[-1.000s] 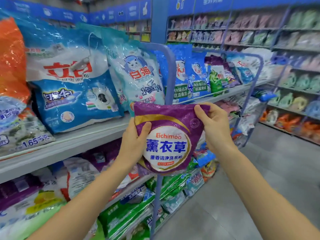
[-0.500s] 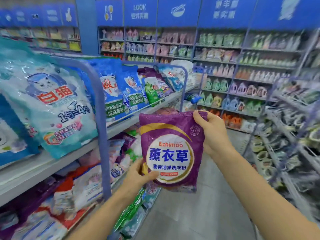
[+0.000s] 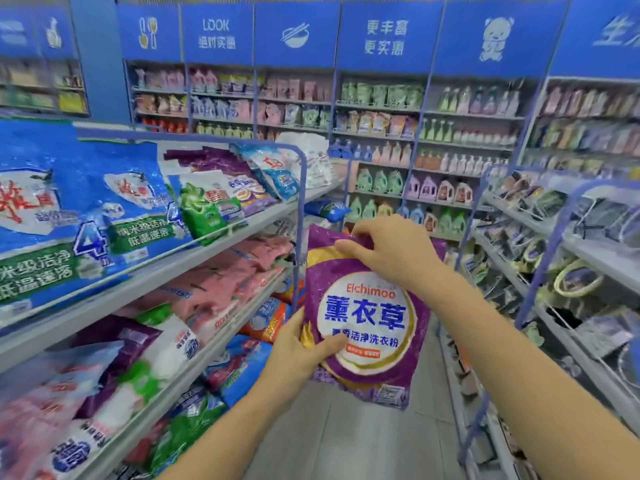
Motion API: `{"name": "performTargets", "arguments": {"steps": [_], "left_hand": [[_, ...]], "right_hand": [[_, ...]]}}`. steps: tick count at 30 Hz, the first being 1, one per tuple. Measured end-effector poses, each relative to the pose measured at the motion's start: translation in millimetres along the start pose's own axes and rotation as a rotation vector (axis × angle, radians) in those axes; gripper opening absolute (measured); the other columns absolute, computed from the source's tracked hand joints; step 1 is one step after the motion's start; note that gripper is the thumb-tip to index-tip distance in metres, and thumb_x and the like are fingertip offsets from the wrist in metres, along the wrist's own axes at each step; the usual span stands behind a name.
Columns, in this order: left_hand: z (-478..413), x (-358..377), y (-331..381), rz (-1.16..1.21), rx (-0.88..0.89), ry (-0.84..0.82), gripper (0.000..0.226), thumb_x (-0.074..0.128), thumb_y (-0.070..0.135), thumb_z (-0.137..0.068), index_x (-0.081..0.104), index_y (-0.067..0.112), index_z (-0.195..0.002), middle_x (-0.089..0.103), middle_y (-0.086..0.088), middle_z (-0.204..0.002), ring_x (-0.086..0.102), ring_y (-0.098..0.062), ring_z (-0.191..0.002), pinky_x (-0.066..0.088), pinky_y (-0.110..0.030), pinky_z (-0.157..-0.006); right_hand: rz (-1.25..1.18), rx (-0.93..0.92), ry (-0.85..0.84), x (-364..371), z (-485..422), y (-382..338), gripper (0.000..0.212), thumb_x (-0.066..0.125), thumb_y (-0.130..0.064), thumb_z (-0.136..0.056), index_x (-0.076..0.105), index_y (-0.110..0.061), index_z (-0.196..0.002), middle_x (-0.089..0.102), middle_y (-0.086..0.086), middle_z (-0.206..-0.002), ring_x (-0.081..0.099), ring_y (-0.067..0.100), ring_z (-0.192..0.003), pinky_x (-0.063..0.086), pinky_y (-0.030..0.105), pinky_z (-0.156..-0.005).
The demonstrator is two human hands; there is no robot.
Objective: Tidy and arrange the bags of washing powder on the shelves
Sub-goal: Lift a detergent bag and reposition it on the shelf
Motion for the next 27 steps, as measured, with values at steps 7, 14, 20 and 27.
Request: {"name": "performTargets", "arguments": {"steps": [7,14,20,27], "left_hand": [[-97.2,35.1,-26.3,0.02,0.026,0.015,0.095,0.092,0.035,-0.041,0.053,0.012,-0.124,0.071,-0.007,-0.111,0.067,-0.026,-0.104,0.053,-0.041,-0.09],[-182.8,56.4,-66.2,0.004,-0.011,-0.141,0.091,0.096,0.037,-0.039,0.059,0.011,-0.118,0.07,-0.009,-0.113,0.064,-0.028,-0.108,0.052,-0.033,-0.089],[-259.7,52.0,-92.5,-0.125,-0.027,-0.158,0.061,0.087,0.028,-0.057,0.061,0.017,-0.111,0.073,0.003,-0.106,0.068,-0.011,-0.097,0.052,-0.019,-0.077],[-366.1,32.2,-109.8,-0.191,-0.097,-0.214,0.031,0.068,0.001,-0.082,0.058,0.018,-0.106,0.075,0.006,-0.094,0.071,-0.012,-0.082,0.058,-0.027,-0.066]], "right_hand": [[-0.24,-0.051,0.201,11.0,-50.0,92.3,0.036,0.066,-0.047,-0.08,0.055,-0.013,-0.073,0.059,-0.001,-0.065,0.054,0.018,-0.064,0.032,0.027,-0.052],[-0.251,-0.096,0.312,38.8,-98.4,157.4,0.041,0.065,-0.049,-0.078,0.053,-0.01,-0.073,0.057,0.004,-0.058,0.051,0.02,-0.054,0.039,0.031,-0.051],[-0.279,-0.072,0.391,87.0,-145.2,222.9,0.033,0.07,-0.04,-0.078,0.048,-0.016,-0.072,0.047,-0.006,-0.054,0.047,0.018,-0.053,0.038,0.03,-0.052],[-0.288,-0.148,0.444,149.7,-235.1,266.3,0.036,0.072,-0.038,-0.075,0.058,-0.004,-0.072,0.055,0.001,-0.055,0.05,0.018,-0.049,0.044,0.034,-0.049]]}}
Point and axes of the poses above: each hand's wrist, its own z-axis away from the middle knuckle, its own x-axis out of the palm, y = z × x, the point moved 7 cm from there along -z, towards the middle knuckle
